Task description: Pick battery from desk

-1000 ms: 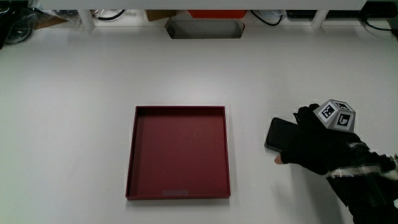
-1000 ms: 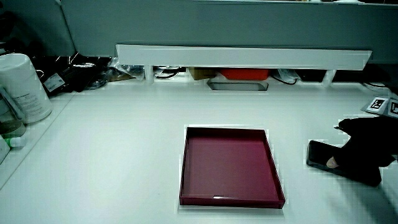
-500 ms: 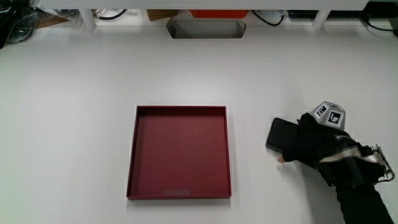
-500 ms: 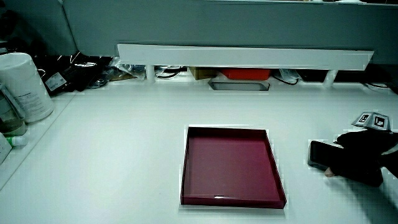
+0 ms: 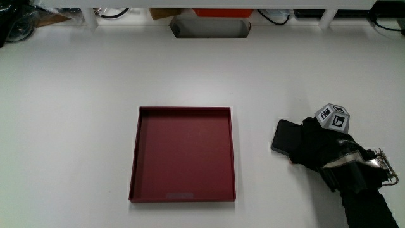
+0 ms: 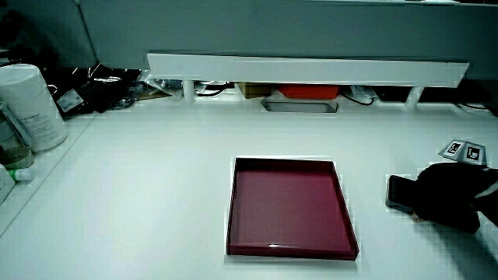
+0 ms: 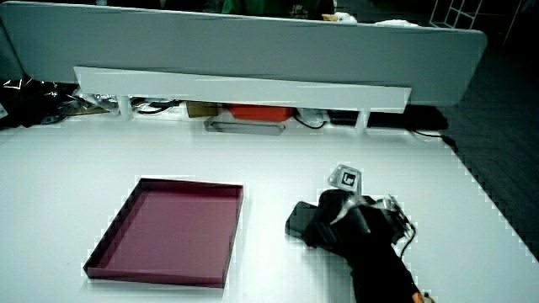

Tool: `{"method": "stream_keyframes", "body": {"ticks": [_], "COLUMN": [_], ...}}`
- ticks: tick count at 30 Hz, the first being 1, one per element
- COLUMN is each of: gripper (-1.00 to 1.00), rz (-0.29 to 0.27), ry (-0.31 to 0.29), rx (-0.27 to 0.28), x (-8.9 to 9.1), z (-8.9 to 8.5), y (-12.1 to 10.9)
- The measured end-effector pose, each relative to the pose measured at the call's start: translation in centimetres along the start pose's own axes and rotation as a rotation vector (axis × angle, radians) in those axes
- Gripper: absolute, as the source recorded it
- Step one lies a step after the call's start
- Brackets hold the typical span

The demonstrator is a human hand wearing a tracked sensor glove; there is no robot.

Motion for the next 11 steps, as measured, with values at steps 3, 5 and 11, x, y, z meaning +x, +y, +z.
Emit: {"method": "stream_keyframes", "body": {"ticks": [3, 5, 11], "gripper": [1.0, 1.0, 1.0], "rz": [0.029, 0.038, 0.12], "ry": [-0.03, -0.047, -0.069], "rx": [0.032, 0.032, 0.083], "x": [-0.4, -0.4, -3.2], "z": [0.0, -0.1, 1.9], "y": [-0.4, -0.3, -2.1]}}
